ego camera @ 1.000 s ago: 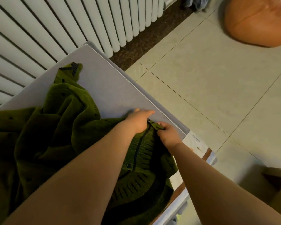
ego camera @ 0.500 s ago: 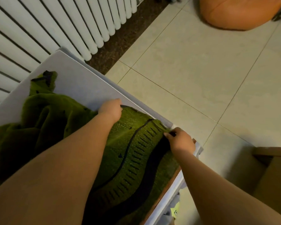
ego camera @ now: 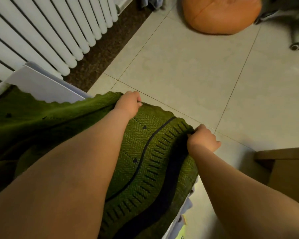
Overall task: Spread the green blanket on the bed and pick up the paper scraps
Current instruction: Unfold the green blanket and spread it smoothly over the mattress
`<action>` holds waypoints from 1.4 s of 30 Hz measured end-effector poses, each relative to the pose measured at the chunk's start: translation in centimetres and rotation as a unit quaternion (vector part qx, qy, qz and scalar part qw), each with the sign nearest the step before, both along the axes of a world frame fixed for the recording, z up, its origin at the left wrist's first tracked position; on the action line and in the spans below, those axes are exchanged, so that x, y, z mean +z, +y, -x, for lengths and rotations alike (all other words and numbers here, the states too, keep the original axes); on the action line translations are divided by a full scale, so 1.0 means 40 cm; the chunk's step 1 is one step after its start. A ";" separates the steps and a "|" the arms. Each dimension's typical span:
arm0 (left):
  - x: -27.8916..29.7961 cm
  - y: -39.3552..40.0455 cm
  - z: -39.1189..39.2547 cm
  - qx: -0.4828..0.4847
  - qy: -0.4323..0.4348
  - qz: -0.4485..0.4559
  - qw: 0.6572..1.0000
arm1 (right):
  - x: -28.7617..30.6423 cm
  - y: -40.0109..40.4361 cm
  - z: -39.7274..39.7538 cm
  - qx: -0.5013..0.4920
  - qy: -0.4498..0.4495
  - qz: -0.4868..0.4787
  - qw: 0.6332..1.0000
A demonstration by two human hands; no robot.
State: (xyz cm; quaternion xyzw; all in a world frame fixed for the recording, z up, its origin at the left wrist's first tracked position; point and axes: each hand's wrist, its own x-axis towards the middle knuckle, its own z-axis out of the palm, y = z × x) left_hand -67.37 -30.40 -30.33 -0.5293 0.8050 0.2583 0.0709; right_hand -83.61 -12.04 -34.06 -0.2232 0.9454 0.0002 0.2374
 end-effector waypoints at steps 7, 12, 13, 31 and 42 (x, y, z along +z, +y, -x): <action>0.009 0.016 -0.090 -0.135 -0.176 -0.022 0.975 | -0.026 0.029 -0.069 -0.079 -0.116 0.075 0.987; 0.064 -0.011 -0.122 -0.249 -0.331 -0.016 0.910 | 0.003 0.017 -0.116 0.015 -0.111 0.052 0.992; 0.069 -0.010 -0.125 -0.254 -0.341 0.018 0.905 | 0.006 0.015 -0.119 0.024 -0.097 0.042 0.994; -0.045 -0.062 0.075 -0.142 -0.134 0.039 0.980 | -0.028 -0.088 0.087 -0.055 -0.055 -0.028 0.997; -0.115 -0.105 0.174 -0.131 -0.127 0.011 0.983 | -0.100 -0.148 0.173 -0.048 -0.027 -0.080 0.995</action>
